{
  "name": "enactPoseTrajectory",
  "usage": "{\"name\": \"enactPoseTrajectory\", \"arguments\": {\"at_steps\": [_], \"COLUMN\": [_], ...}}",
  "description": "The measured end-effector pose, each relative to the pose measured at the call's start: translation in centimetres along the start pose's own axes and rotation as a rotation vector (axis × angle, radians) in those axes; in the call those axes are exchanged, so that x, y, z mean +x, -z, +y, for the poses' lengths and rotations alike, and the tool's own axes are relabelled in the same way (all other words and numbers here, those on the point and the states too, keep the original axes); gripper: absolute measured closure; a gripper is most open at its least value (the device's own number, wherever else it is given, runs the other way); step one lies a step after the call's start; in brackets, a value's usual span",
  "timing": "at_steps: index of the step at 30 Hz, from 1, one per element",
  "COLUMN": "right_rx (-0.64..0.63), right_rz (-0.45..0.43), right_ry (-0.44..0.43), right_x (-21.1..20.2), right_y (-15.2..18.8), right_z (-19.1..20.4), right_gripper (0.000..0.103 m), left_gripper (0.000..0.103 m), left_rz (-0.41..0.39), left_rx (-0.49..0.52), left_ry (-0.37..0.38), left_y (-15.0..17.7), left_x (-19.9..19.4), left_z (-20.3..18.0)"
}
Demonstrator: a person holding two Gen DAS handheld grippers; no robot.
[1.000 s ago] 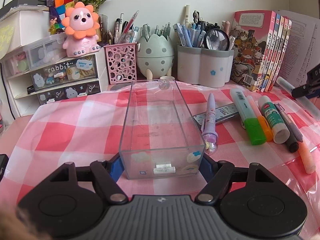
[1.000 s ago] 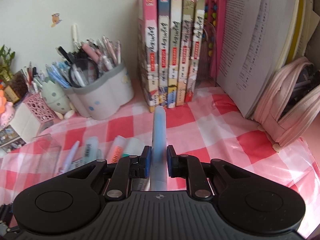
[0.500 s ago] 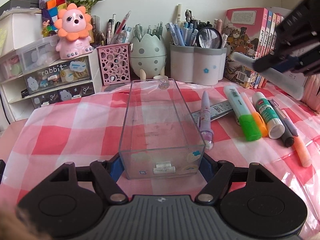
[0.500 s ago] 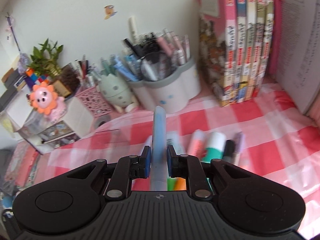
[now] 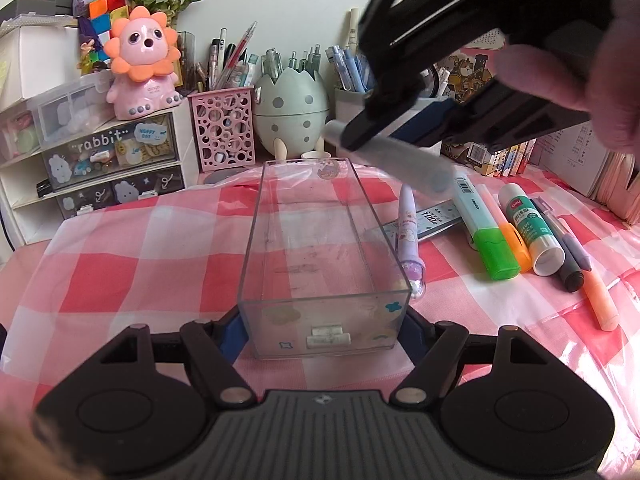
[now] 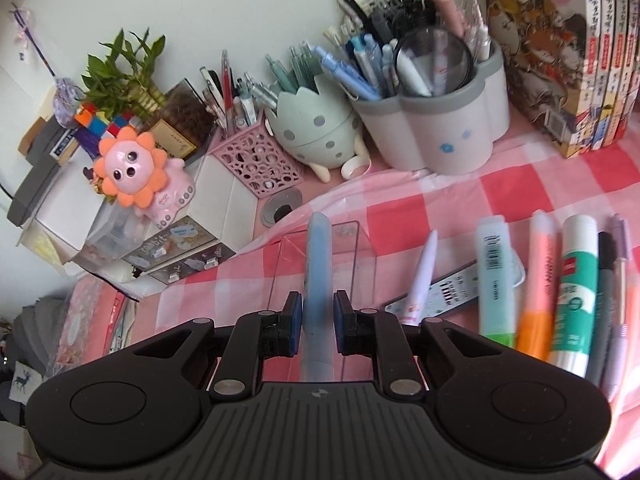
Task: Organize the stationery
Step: 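Lower the light-blue pen into the clear tray and open the right tool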
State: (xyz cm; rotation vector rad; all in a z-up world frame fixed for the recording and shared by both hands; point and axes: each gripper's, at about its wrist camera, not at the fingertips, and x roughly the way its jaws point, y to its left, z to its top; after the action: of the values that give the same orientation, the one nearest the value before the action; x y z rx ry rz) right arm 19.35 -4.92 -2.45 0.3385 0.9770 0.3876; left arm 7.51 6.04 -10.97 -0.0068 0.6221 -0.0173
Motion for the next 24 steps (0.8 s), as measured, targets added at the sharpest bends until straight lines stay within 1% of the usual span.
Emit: {"name": "enactPoseTrajectory", "arguments": {"at_steps": [8,14,20,21,24], "right_rx": [-0.025,-0.013,0.016,0.017,0.021], "right_rz": [0.045,0.078,0.098,0.100,0.101], "right_ry": [0.034,0.061,0.044,0.038,0.028], "right_x": [2.9,4.7,5.4,5.4,5.4], "right_y": [0.3,0.5,0.7,0.7,0.7], "right_z": [2.0,2.6,2.4,2.4,2.3], "right_gripper": [0.088,0.088,0.087,0.084,0.083], "left_gripper": [0.054,0.054,0.054,0.054,0.054], "left_rz": [-0.001,-0.001,-0.001,-0.001,-0.001], "left_rx": [0.005,0.004,0.003,0.003,0.003], "left_ry": [0.008,0.011,0.012,0.011,0.010], "left_y": [0.0,0.0,0.0,0.0,0.0], "left_x": [0.0,0.1,0.1,0.1,0.1], "left_z": [-0.2,-0.2,-0.2,-0.2,-0.2]}}
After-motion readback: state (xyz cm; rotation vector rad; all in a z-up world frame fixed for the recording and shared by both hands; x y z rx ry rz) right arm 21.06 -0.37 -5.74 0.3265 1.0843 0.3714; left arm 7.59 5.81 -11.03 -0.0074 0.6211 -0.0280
